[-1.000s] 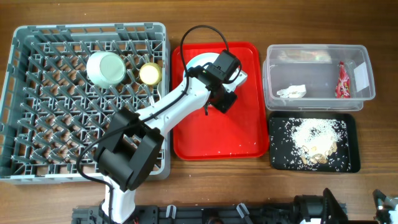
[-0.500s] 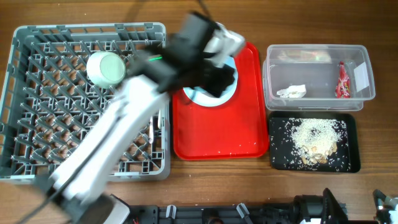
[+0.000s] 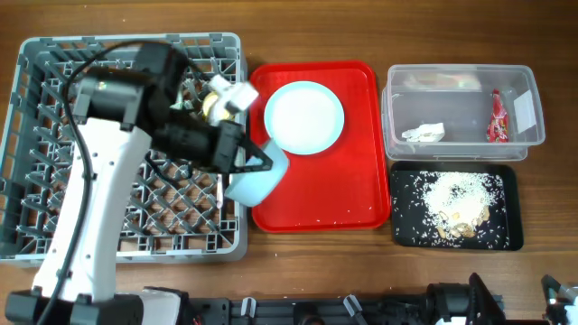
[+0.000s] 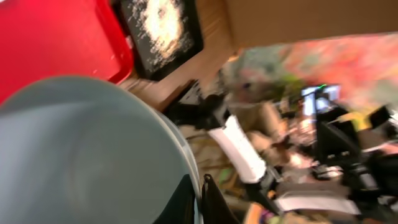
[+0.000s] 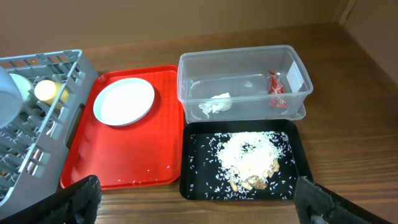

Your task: Sort waste into correct bins and load items into the dishwasher rack

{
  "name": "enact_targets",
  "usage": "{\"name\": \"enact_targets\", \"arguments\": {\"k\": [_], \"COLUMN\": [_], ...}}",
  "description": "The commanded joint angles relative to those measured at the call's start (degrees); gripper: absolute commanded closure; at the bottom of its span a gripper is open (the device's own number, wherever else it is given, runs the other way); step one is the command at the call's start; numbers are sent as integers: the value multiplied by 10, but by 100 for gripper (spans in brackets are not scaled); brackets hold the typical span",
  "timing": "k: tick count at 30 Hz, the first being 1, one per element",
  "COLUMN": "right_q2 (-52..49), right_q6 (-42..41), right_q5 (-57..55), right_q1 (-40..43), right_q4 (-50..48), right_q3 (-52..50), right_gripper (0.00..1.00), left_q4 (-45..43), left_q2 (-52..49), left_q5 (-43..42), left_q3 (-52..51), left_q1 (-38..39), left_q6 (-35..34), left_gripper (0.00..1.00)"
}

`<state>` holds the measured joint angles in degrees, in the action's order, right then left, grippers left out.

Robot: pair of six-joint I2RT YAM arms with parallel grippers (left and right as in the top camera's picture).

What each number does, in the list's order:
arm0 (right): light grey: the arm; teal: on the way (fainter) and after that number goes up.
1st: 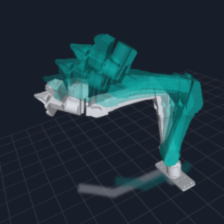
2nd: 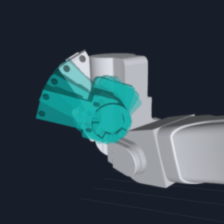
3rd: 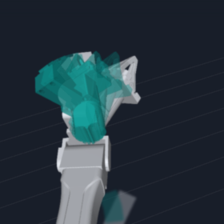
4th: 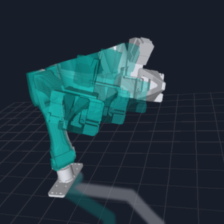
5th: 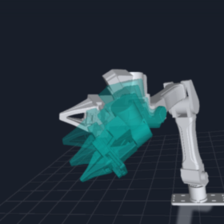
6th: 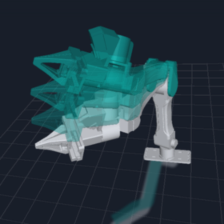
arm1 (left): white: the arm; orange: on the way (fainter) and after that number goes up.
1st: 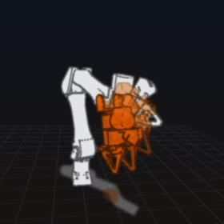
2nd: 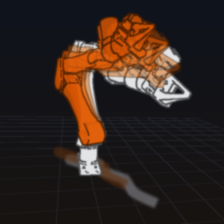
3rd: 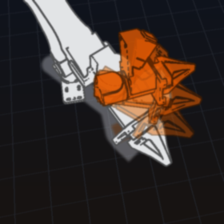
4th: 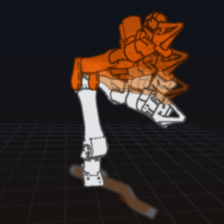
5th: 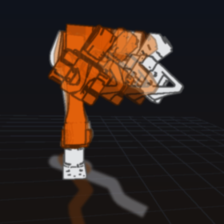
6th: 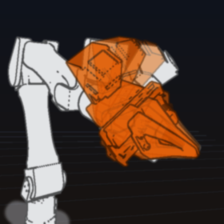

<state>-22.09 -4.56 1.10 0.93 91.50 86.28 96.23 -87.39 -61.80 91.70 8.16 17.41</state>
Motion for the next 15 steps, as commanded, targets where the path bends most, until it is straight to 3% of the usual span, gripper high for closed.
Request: {"name": "enact_targets", "arguments": {"k": [1, 10, 15], "right_q2": [6, 6, 6], "right_q6": [-3, -3, -3], "right_q5": [5, 5, 5], "right_q1": [-2, -2, -2], "right_q4": [-1, -1, -1], "right_q3": [-1, -1, -1], "right_gripper": [1, 0, 0], "left_q4": [-7, -149, -178], "left_q2": [4, 3, 2], "left_q5": [-126, -128, -113], "left_q3": [-100, -363, -411], "left_q1": [-102, -316, -408], "left_q6": [123, 124, 124], "left_gripper": [96, 96, 96]}}
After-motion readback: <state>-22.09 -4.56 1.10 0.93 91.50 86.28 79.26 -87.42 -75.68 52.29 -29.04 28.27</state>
